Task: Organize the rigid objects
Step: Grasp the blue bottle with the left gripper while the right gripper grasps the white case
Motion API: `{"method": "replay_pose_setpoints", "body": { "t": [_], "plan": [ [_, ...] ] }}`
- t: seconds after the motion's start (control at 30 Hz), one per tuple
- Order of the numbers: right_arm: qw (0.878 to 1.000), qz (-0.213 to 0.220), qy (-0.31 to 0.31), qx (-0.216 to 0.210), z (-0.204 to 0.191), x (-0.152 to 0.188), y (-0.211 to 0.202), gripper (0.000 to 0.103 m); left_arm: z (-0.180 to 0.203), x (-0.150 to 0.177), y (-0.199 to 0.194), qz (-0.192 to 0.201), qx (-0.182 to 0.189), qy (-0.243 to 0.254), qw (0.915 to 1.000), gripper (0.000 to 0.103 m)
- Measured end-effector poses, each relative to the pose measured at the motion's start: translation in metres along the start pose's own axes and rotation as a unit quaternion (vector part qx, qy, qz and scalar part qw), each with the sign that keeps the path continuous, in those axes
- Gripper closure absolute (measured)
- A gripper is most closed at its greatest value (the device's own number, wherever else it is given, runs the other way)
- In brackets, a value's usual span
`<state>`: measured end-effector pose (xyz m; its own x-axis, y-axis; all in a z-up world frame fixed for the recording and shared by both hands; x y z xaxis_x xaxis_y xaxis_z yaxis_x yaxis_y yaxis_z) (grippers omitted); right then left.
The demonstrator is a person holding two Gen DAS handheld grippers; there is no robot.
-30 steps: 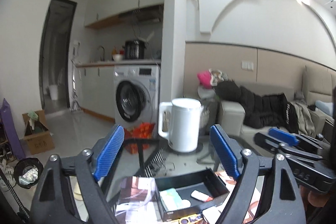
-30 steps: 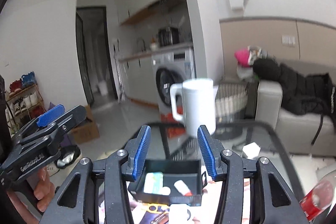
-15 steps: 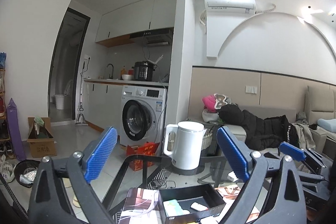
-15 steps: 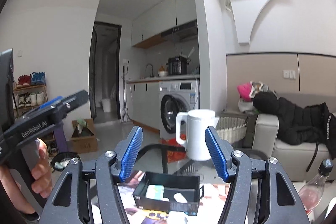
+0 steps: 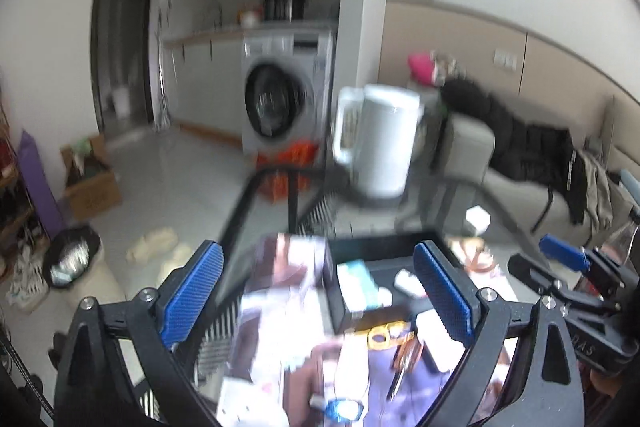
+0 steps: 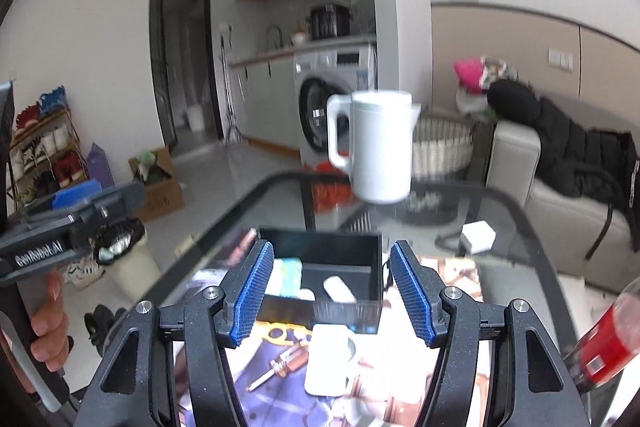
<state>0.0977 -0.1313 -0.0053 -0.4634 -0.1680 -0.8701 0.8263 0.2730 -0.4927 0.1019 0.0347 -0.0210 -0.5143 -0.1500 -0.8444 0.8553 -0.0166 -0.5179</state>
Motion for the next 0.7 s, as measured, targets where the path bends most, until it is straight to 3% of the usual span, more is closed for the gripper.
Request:
{"method": "replay_pose_setpoints", "body": {
  "t": [0.2, 0.47, 0.7],
  "plan": [
    [0.996, -0.086, 0.021, -0.002, 0.009, 0.038, 0.044, 0.043, -0.006, 0.048, 0.04, -0.092, -0.017, 0.005, 0.9956, 0.007],
    [0.985, -0.172, 0.02, -0.002, 0.013, 0.087, 0.087, 0.043, -0.008, 0.111, 0.073, -0.201, -0.022, 0.016, 0.9793, 0.008],
    [0.976, -0.218, 0.014, -0.006, 0.01, 0.122, 0.105, 0.044, 0.001, 0.149, 0.079, -0.251, -0.014, 0.036, 0.9673, 0.008]
  ]
}}
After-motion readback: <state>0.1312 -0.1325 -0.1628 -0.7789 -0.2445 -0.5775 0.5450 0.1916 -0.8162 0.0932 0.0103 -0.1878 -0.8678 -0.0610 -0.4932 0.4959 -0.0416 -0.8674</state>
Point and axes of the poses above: each gripper's, at about its wrist camera, not at the fingertips, and y roughly the way its jaws point, z to its right, x to its underside, the point moved 10 cm from there along y, roughly the way its jaws point, and after that the axes turned 2 degrees about -y, right-handed, at the moved point
